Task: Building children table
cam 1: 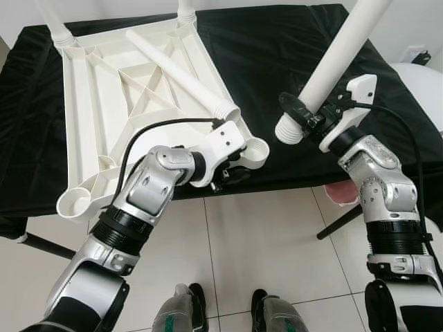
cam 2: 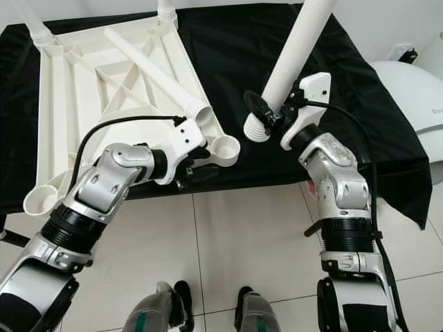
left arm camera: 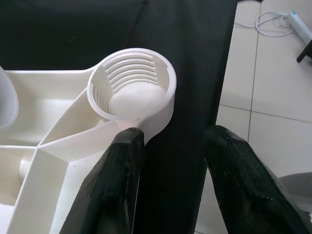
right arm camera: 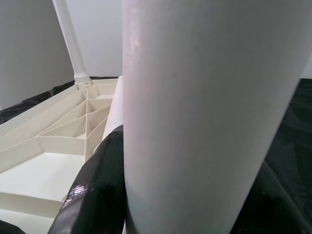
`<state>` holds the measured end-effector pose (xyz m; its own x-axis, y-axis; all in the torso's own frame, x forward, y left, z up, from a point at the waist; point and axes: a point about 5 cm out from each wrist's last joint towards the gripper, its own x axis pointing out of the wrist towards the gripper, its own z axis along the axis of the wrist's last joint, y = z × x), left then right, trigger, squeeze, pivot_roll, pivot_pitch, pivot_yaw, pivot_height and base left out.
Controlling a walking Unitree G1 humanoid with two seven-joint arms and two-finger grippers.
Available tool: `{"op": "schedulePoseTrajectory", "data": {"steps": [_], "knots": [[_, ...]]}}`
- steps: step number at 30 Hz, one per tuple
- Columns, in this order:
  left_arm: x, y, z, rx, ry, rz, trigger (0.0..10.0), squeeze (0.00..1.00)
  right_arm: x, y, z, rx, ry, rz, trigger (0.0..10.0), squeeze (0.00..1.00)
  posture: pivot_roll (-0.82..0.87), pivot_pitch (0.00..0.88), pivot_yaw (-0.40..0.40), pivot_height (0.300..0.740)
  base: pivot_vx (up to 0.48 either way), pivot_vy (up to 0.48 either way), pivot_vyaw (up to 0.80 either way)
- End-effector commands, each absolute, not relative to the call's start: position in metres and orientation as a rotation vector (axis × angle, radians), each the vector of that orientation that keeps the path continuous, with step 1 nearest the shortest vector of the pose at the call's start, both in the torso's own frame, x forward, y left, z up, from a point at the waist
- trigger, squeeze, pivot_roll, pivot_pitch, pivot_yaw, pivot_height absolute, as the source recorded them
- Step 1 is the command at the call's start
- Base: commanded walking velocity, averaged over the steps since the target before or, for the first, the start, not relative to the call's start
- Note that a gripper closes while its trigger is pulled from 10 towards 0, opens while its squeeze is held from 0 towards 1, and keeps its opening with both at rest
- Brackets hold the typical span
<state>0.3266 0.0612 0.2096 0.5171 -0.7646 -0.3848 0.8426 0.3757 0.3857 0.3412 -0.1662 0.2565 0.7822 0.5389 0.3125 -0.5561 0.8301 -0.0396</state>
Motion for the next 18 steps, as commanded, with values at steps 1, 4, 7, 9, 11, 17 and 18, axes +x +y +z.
{"op": "schedulePoseTrajectory", "data": {"steps": [1,4,7,9,11,17,18], "knots": [[0.334,0.068,0.201,0.609,0.162,-0.878,10.0,0.00,0.341,-0.166,0.260,0.066,-0.348,0.603,10.0,0.00,-0.13,0.175,0.021,0.740,0.000,0.000,0.00],[0.336,0.068,0.202,0.593,0.160,-0.864,10.0,0.00,0.342,-0.165,0.261,0.067,-0.351,0.607,10.0,0.00,-0.13,0.175,0.022,0.740,0.000,0.000,0.00],[0.336,0.068,0.207,0.586,0.142,-0.866,10.0,0.00,0.343,-0.164,0.261,0.071,-0.354,0.614,10.0,0.00,-0.14,0.176,0.024,0.740,0.000,0.000,0.00],[0.336,0.068,0.219,0.571,0.103,-0.862,10.0,0.00,0.342,-0.162,0.261,0.078,-0.356,0.622,10.0,0.00,-0.13,0.177,0.025,0.740,0.000,0.000,0.00],[0.336,0.068,0.226,0.566,0.078,-0.864,10.0,0.00,0.343,-0.162,0.261,0.082,-0.356,0.623,10.0,0.00,-0.13,0.176,0.026,0.740,0.000,0.000,0.00],[0.340,0.070,0.227,0.579,0.069,-0.840,10.0,0.00,0.343,-0.161,0.260,0.088,-0.356,0.626,10.0,0.00,-0.13,0.177,0.029,0.740,0.000,0.000,0.00],[0.342,0.071,0.224,0.589,0.078,-0.833,10.0,0.00,0.343,-0.161,0.260,0.088,-0.357,0.627,10.0,0.00,-0.13,0.177,0.029,0.740,0.000,0.000,0.00]]}}
